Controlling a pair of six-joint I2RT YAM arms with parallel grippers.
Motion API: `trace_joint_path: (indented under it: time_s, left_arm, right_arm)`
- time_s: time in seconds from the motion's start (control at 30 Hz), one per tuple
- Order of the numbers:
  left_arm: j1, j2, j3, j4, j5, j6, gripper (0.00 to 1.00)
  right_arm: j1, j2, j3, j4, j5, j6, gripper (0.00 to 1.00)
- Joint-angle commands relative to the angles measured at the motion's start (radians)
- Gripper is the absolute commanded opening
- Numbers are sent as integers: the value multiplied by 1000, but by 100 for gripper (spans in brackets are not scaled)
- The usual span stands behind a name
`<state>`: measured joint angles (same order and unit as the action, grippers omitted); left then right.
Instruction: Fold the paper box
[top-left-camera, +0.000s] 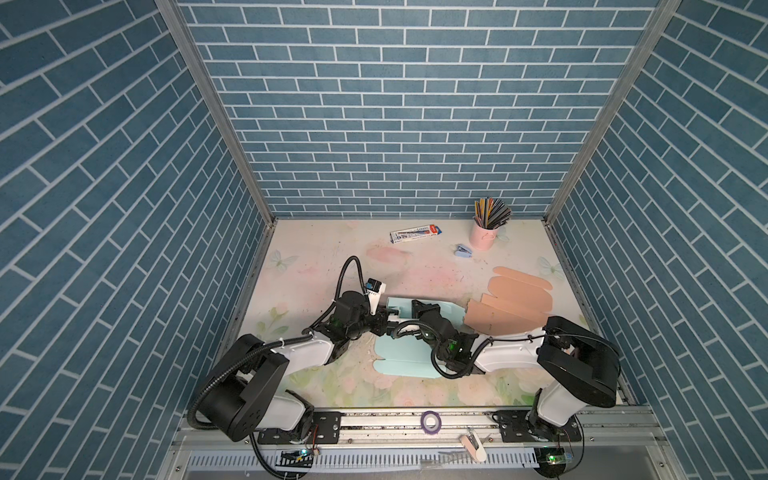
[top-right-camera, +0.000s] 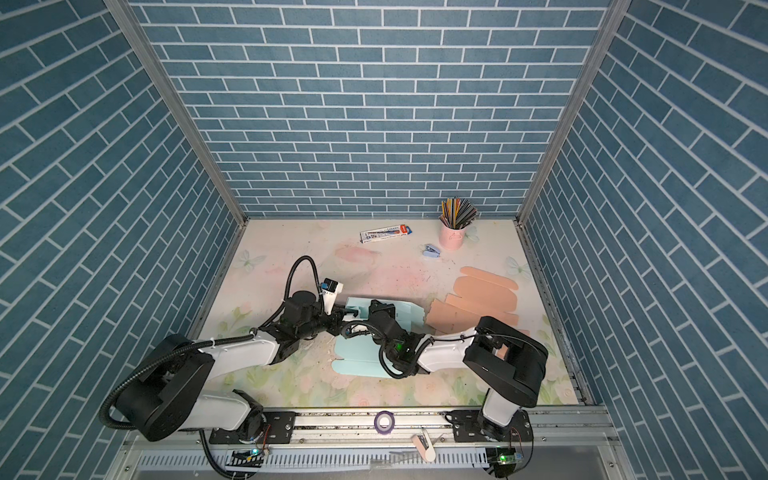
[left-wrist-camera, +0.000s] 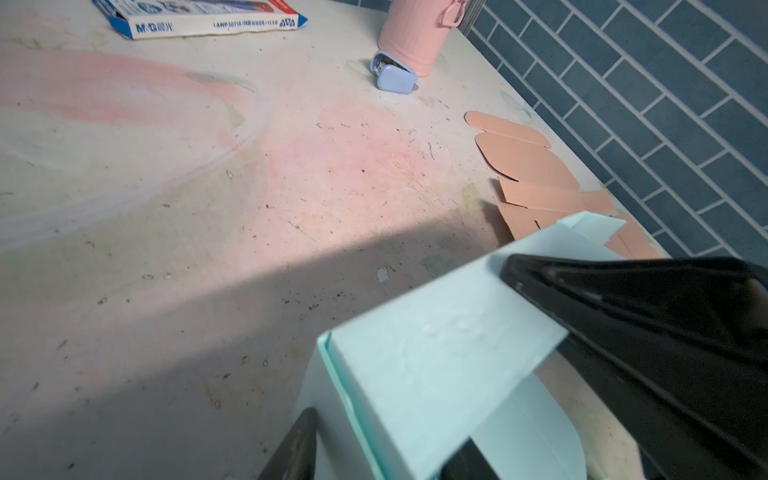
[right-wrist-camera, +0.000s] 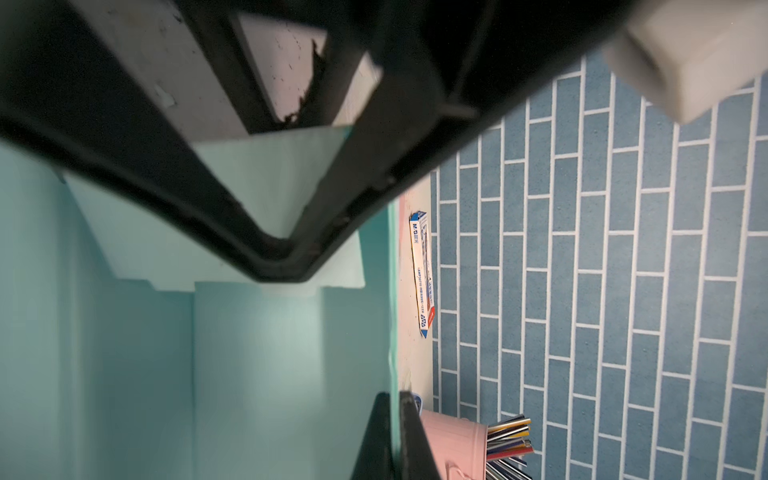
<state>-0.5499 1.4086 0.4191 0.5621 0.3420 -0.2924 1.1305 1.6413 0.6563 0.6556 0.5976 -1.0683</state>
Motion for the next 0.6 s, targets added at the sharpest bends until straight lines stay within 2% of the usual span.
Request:
trace_joint_path:
  time_s: [0.0, 0.07, 0.43, 0.57]
  left_arm:
    - [-10, 20, -20, 134, -39, 23, 38]
    - [-18, 10, -26, 128, -61, 28, 34]
    - [-84, -77, -93, 42, -199, 60, 37]
    - [-94, -64, -102, 60, -227, 64, 32]
  right_arm:
    - [19, -35, -26, -70, -66, 78, 5]
    - [19, -49, -29, -95, -70, 96, 6]
    - [24, -20, -26, -49, -26, 85, 4]
    - [35, -9, -23, -44, -25, 88, 4]
